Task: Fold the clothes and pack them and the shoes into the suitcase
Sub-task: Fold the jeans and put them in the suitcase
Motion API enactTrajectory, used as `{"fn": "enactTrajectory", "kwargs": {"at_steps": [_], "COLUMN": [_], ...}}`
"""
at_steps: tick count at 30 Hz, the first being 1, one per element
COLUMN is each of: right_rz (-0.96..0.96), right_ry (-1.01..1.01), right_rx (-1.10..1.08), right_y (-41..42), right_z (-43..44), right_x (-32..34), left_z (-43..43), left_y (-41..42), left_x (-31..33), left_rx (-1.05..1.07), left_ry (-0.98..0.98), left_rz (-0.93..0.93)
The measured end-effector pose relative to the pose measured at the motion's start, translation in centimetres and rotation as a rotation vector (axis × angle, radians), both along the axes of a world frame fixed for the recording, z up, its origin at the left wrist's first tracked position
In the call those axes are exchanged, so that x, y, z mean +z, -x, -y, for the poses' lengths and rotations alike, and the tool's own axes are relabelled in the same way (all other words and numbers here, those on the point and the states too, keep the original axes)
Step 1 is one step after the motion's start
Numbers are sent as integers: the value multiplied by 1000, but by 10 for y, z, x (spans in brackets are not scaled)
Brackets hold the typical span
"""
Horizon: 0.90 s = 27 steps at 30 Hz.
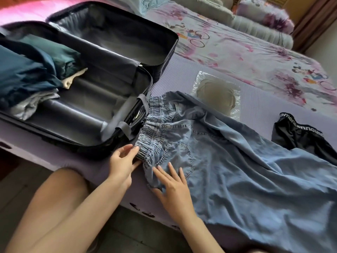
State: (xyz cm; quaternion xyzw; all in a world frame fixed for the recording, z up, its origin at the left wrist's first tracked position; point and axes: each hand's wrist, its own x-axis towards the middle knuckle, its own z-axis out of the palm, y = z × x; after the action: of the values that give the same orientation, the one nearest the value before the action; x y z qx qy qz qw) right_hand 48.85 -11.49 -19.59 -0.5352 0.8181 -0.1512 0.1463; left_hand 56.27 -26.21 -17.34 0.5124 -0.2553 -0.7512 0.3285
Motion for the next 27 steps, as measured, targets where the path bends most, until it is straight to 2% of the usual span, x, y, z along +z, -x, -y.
{"fn": "enactTrajectory", "kwargs": {"at_steps": [3,7,9,12,13,20,22,24,27], "right_rz": [-9,7,135,395,423,288,159,-27,-208], "right_ry": [159,205,183,316,345,85,-15,-165,-384], "right_rx": [-46,23,2,-245,-316,-424,-399,-347,-264], "right_y": [-1,4,10,31,39,90,94,95,89], "right_z": [-8,-21,-19,5,19,120,140,153,163], "right_x": [-12,-9,4,43,57,91,89,84,73], "left_z": [-2,-7,-9,-15,-18,-48,-54,-54,-47], "left_y": [4,7,8,13,14,24,28,29,24], "left_x": [0,4,6,6,6,5,3,1,1], "left_rx": [41,-99,-165,-185,-194,-423,-475,-451,-386], "left_ry": [-120,-204,-176,-118,-94,310,380,393,420], "left_rz": [-70,-69,-57,-86,-94,99,149,174,207]}}
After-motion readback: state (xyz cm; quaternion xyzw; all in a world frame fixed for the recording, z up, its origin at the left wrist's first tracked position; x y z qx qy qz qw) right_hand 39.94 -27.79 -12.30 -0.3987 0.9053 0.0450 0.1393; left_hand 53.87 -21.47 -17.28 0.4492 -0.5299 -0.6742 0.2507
